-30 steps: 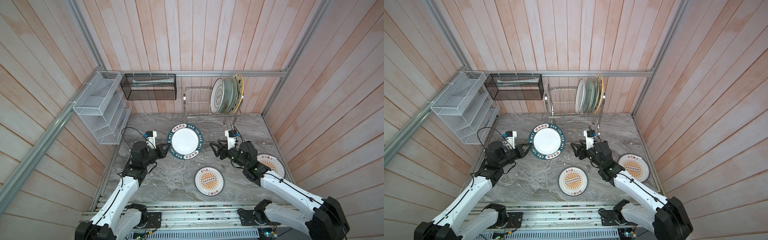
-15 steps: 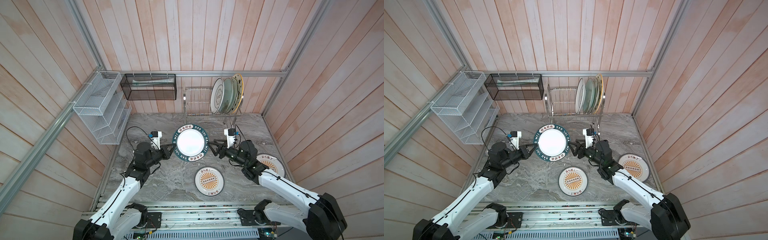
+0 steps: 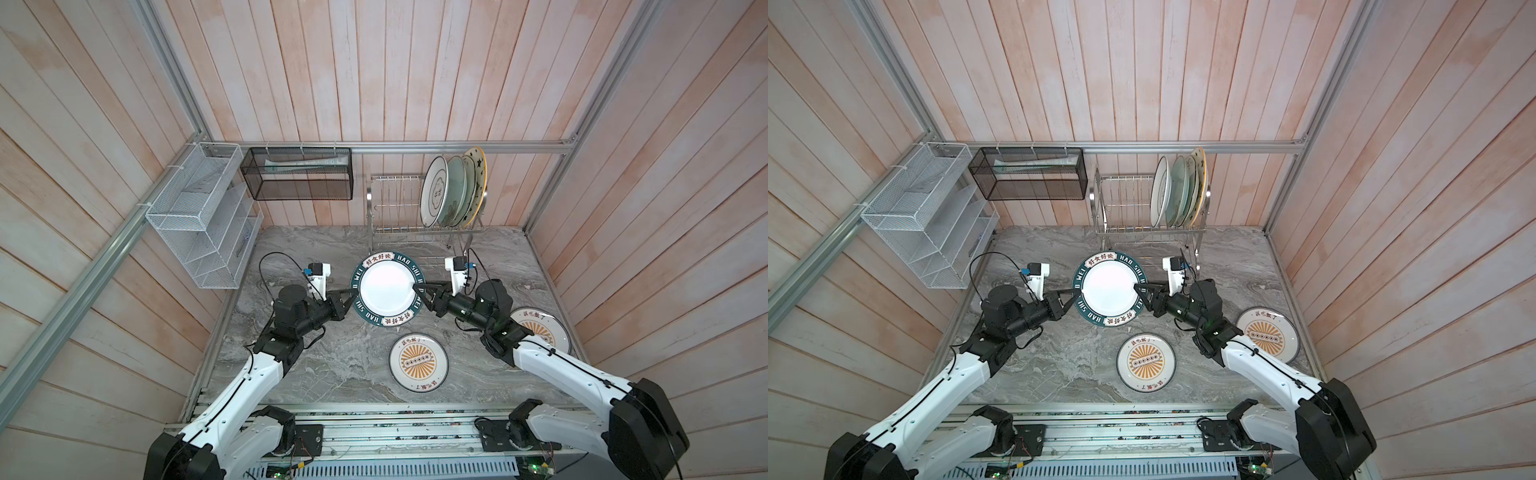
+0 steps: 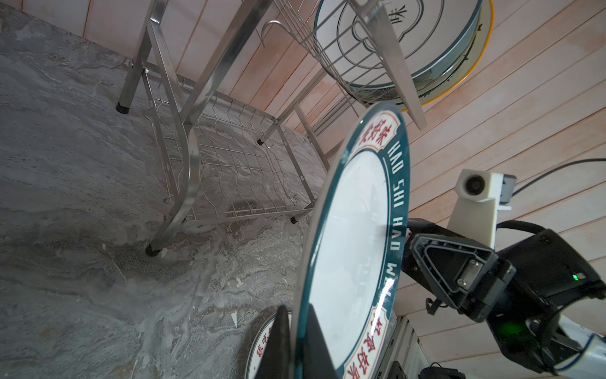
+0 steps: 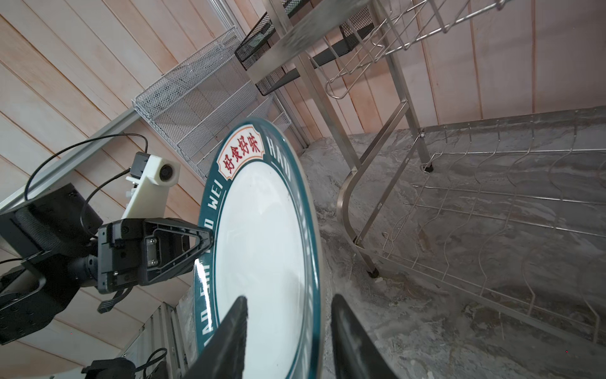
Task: Load plates into a dish rack
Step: Place the plate on the dish rack.
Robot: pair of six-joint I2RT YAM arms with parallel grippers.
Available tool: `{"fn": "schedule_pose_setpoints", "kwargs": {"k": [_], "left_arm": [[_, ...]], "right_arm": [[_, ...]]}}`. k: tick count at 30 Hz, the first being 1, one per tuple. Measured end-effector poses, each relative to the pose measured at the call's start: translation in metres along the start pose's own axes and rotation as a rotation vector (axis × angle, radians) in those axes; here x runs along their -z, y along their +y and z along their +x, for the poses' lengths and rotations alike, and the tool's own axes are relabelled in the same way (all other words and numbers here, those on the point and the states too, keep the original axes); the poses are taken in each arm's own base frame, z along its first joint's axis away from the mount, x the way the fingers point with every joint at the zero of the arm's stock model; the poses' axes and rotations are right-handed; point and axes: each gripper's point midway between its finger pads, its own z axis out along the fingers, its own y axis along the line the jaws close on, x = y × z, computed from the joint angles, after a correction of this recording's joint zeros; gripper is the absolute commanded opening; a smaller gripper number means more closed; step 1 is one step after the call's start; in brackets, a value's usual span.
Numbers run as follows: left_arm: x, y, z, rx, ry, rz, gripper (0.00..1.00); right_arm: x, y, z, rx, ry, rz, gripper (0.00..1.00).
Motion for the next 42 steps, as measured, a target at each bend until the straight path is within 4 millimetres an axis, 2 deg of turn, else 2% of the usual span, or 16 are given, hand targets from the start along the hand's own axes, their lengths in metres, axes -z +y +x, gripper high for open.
{"fn": "schedule_pose_setpoints", "kwargs": {"k": [12,21,30,42], "left_arm": [[-0.001,-0.003,0.001,-0.02,0.0,0.008,0.0],[-0.003,-0.005,0.0,-0.036,0.003,0.011,0.0],[-0.007,-0.011,0.0,-0.052,0.015,0.023,0.0],[-0.008,-0.014,0.0,-0.081,0.015,0.027,0.0]], "right_arm": [[-0.006,0.001,0.011,-0.034,0.045,-0.047,0.3],[-0.007,0.003,0.017,-0.052,0.076,-0.072,0.29],[-0.01,0.003,0.024,-0.072,0.121,-0.088,0.21],[-0.009,0.005,0.023,-0.113,0.132,-0.102,0.1]]}}
